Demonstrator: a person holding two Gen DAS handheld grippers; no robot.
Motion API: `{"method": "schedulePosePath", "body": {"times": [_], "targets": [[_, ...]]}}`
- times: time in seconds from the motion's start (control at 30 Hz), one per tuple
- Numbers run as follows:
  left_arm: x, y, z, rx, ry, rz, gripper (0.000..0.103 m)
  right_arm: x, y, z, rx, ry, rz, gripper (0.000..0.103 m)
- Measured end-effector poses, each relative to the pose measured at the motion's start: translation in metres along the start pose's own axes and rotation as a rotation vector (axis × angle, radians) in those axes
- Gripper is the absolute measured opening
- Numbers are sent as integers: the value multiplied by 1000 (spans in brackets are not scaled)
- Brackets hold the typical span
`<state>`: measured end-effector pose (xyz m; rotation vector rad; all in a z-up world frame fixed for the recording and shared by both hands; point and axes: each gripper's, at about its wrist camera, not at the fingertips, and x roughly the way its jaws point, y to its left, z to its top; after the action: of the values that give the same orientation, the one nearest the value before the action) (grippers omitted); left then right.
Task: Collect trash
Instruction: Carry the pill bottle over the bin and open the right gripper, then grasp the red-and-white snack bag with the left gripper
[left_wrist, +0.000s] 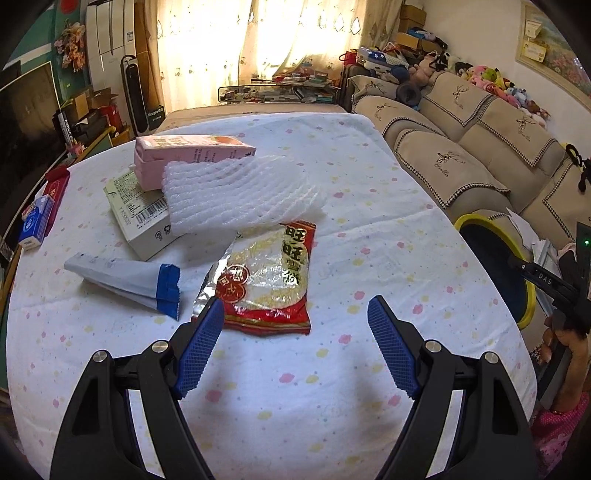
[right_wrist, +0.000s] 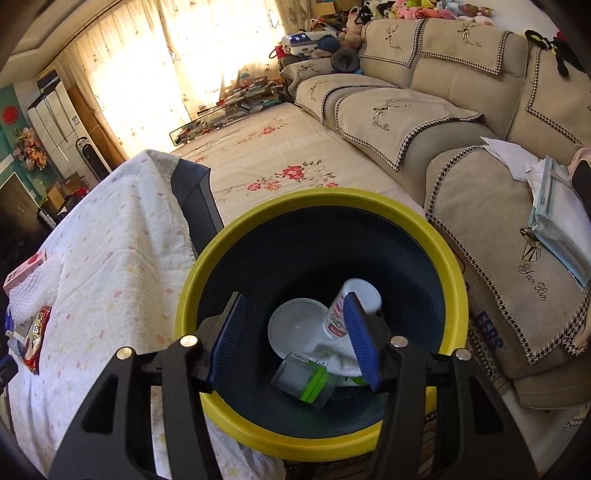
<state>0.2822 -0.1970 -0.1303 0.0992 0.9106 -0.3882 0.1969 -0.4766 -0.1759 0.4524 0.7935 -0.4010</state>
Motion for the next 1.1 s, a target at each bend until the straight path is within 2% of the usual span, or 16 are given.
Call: {"method": "schedulePosePath", "body": {"times": [0.23, 0.47, 0.53, 0.6, 0.7, 0.77, 0.9, 1.1], "targets": [[33, 3, 23, 46, 31, 1, 79, 4, 1, -4, 3, 16, 8, 53], [64, 6, 31, 62, 93, 5, 77, 9, -1, -5, 10, 24, 9, 53], [69, 4, 33, 73, 90, 24, 73, 9, -1, -5, 10, 26, 10, 53], [70, 1, 32, 85, 82, 37, 58, 10, -1, -6, 10, 29, 14, 53], [67, 1, 30, 89, 77, 24, 43, 11, -1, -7, 9, 32, 19, 53], [64, -1, 27, 95, 77, 28, 38, 11, 0, -7, 8, 33, 23, 53], [49, -5, 16, 100, 80, 7, 30, 9, 0, -8, 7, 31, 32, 53], [21, -21, -4, 131, 88, -54, 30, 2, -4, -9, 16, 19, 45, 53]]}}
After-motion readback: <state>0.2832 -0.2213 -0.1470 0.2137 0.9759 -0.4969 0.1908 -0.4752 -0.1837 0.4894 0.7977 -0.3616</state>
